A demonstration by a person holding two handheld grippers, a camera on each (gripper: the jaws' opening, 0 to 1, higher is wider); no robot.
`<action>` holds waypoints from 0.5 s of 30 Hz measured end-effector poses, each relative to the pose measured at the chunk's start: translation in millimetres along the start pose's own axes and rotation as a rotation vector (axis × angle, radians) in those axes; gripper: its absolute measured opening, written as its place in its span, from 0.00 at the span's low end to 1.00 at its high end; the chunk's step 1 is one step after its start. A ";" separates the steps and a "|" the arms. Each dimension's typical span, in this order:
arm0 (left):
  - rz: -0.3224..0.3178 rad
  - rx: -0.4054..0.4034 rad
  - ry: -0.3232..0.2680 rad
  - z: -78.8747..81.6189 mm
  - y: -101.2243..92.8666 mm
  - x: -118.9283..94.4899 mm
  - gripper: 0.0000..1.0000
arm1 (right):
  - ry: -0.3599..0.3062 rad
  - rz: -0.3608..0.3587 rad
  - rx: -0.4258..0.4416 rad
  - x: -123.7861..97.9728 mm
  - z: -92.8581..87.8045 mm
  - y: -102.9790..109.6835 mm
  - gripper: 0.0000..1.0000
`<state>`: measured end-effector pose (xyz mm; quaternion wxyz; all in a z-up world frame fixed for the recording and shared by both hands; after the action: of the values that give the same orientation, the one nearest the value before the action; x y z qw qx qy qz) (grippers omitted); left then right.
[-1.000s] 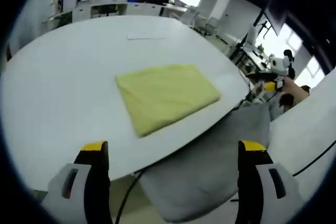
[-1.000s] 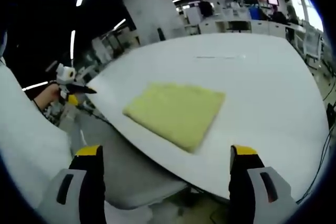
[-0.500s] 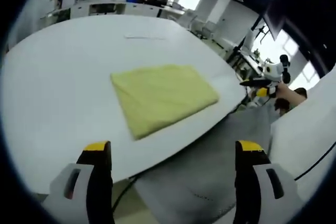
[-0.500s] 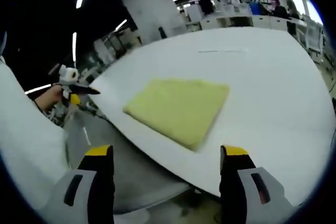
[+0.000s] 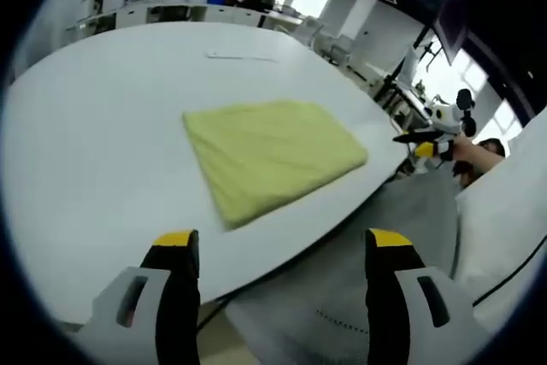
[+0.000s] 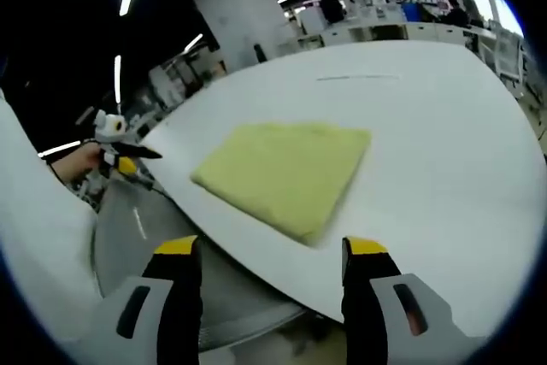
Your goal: Fold the garment on the visible template until the final outline fits inside the template.
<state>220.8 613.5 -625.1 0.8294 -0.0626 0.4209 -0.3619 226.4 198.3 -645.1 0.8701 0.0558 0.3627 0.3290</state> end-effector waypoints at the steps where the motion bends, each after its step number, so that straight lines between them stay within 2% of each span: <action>1: 0.002 -0.002 0.002 -1.4 1.7 2.2 0.74 | -0.003 -0.001 0.003 1.6 -0.8 -0.1 0.64; 9: 0.006 -0.032 -0.015 -6.8 12.8 12.6 0.64 | -0.005 -0.005 0.020 13.1 -6.6 -6.0 0.58; 11: 0.024 -0.018 -0.011 -8.4 17.4 17.1 0.62 | -0.009 -0.004 0.023 18.5 -8.3 -8.5 0.57; 15: 0.020 -0.002 0.001 -11.8 24.3 27.7 0.60 | -0.001 -0.007 0.022 26.6 -12.0 -12.3 0.52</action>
<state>235.9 615.5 -660.6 0.8326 -0.0590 0.4225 -0.3533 238.7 203.3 -673.9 0.8707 0.0644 0.3661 0.3221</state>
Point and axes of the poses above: the point that each gripper's makers call its tool centre point, and the gripper's own axes: x roughly forward along the fingers, y roughly to its left, z roughly out of its top, the point moved 5 cm from there along -x, roughly backward along the fingers, and after that the axes turned 4 degrees about -z, right-handed, at the moved point
